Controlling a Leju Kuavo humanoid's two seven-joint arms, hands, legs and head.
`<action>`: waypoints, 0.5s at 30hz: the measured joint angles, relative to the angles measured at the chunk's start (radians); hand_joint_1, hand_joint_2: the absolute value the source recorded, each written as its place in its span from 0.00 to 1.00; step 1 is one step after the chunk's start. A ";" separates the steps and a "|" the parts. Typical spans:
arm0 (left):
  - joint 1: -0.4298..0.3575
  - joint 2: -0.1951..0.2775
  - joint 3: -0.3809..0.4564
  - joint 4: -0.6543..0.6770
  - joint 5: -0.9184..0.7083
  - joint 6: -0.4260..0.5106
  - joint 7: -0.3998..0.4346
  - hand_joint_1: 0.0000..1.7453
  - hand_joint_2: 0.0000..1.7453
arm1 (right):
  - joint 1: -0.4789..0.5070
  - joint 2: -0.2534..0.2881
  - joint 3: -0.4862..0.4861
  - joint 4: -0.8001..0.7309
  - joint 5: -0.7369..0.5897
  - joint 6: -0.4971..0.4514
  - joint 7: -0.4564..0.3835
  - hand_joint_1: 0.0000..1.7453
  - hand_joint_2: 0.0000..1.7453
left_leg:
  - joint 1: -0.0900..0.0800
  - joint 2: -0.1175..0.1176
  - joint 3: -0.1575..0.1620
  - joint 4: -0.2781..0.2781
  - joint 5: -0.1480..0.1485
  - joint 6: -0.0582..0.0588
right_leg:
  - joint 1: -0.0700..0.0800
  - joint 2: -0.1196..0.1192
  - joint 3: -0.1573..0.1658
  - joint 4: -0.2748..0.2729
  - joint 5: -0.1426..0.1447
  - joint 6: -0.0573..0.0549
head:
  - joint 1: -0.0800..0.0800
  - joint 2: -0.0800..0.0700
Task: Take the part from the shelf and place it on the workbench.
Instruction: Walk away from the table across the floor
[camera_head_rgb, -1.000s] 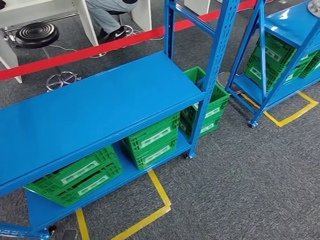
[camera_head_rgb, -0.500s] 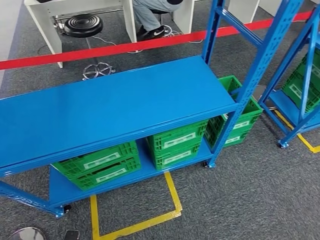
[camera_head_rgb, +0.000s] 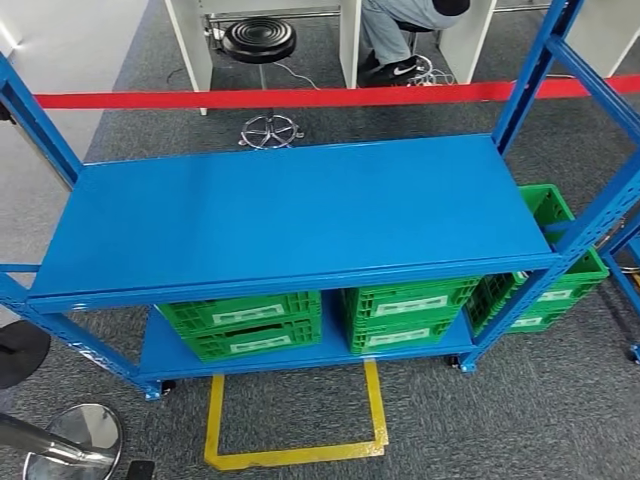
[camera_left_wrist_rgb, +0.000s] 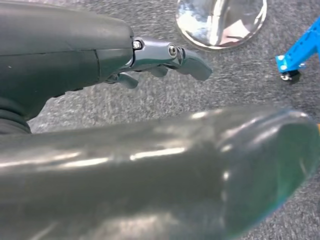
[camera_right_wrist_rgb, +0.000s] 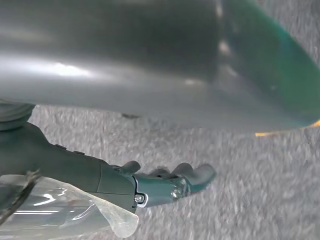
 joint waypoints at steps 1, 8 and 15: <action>0.002 0.000 0.000 0.000 0.000 0.000 0.000 0.00 0.00 | -0.001 0.000 0.000 0.000 -0.001 0.000 -0.001 0.00 0.00 | 0.002 0.003 -0.001 0.002 -0.002 -0.005 | 0.001 -0.009 0.002 -0.001 -0.001 -0.007 | 0.000 0.000; -0.002 -0.002 0.000 0.000 -0.001 0.001 -0.002 0.00 0.00 | 0.005 -0.002 -0.001 0.000 -0.009 -0.002 -0.004 0.00 0.00 | -0.001 0.127 -0.163 0.289 -0.088 -0.024 | 0.008 -0.074 0.039 -0.006 -0.031 -0.036 | -0.013 0.000; 0.001 -0.001 0.004 0.000 -0.002 0.001 -0.004 0.00 0.00 | -0.001 -0.002 -0.001 0.003 -0.010 -0.001 -0.005 0.00 0.00 | -0.019 0.134 -0.056 0.032 0.038 0.019 | 0.013 -0.094 0.076 -0.015 -0.071 -0.012 | -0.014 0.000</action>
